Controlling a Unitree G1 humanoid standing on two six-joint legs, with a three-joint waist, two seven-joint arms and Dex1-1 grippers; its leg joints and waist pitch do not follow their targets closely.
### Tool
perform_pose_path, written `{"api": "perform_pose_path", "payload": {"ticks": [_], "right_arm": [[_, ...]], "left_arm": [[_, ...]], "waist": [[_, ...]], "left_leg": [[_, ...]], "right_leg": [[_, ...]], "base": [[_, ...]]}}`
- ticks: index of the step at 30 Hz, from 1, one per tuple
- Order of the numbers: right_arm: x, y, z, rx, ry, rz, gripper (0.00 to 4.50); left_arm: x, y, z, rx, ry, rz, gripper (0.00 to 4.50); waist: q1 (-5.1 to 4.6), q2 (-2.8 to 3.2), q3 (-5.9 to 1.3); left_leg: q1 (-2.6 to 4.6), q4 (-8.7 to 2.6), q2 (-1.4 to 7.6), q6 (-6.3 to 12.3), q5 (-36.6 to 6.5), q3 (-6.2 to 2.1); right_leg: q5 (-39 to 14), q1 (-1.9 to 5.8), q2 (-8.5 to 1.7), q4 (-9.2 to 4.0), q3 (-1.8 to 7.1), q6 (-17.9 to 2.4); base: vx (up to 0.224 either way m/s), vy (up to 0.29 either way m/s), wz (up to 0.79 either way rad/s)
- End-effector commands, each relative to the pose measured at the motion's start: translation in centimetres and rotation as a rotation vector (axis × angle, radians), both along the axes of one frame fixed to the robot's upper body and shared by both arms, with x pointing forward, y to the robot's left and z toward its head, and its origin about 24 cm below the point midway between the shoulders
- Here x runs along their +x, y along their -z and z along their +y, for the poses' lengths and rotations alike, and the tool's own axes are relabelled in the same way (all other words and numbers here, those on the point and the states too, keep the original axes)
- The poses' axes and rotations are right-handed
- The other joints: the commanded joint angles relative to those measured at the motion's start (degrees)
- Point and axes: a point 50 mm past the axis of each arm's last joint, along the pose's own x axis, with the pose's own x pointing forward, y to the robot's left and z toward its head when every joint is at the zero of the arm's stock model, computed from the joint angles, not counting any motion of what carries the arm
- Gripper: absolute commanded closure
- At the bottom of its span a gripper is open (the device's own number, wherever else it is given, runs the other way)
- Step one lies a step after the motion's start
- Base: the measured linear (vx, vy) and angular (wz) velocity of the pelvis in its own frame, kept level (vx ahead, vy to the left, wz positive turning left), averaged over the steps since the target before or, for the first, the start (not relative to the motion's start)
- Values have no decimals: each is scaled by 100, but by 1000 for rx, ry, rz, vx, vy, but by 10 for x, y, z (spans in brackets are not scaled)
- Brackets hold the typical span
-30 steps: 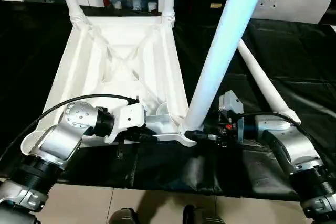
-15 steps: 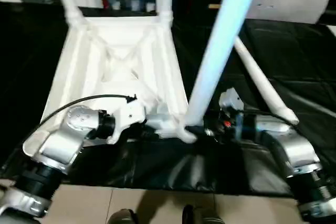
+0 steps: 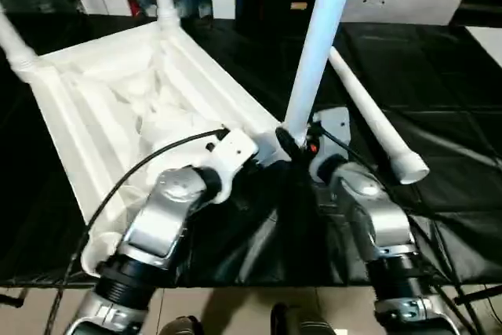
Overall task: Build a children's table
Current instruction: Insert table leg to table base
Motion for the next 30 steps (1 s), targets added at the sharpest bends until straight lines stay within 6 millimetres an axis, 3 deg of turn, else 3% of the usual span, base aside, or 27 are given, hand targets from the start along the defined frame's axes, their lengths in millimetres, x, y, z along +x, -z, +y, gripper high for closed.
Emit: {"api": "perform_pose_path", "payload": {"ticks": [1,3,7,9,13,15,21,28,30], "right_arm": [[-15,17,34,43,-167,80,111],[-15,18,24,46,-164,78,84],[-17,18,12,46,-183,70,64],[-20,15,3,35,-225,55,26],[-22,5,-25,-21,-336,3,11],[-24,1,-36,-60,-405,-13,11],[-28,-2,-46,-132,-565,-12,11],[-35,-7,-49,-187,-805,40,11],[-33,-8,-48,-177,-815,44,11]], "left_arm": [[1,-14,-20,-27,49,-79,450],[2,-12,-10,10,47,-76,450],[3,-9,2,36,57,-65,450],[2,-9,10,43,83,-62,450],[-3,-5,28,82,231,-49,450],[-6,-5,35,99,313,-44,450],[-9,-4,44,130,434,-12,450],[-15,-4,52,158,605,54,450],[-15,-5,53,165,619,57,450]], "waist": [[34,-33,-416],[36,-19,-400],[20,-17,-385],[23,-9,-385],[38,-4,-404],[67,4,-426],[162,16,-428],[205,14,-364],[225,1,-371]], "left_leg": [[-41,-278,212,551,-253,-38],[-41,-283,217,581,-389,-37],[-40,-299,226,498,-667,-52],[-43,-297,216,475,-669,-56],[-34,-282,221,538,-549,-58],[-12,-245,224,709,-344,-30],[-4,-210,258,943,-6,-16],[34,-242,274,678,-635,-19],[12,-243,270,620,-610,-28]], "right_leg": [[-331,344,-337,-315,226,-1372],[-473,347,-346,-333,222,-1434],[-913,353,-352,-369,219,-1343],[-963,356,-352,-379,218,-1308],[-693,365,-347,-355,216,-1402],[-182,365,-334,-282,226,-1563],[425,331,-335,-192,212,-1818],[-573,293,-364,-278,220,-1666],[-659,303,-377,-278,226,-1615]], "base": [[0,0,0],[0,0,0],[0,0,0],[0,0,0],[0,0,0],[0,0,0],[0,0,0],[0,0,0],[0,0,0]]}}
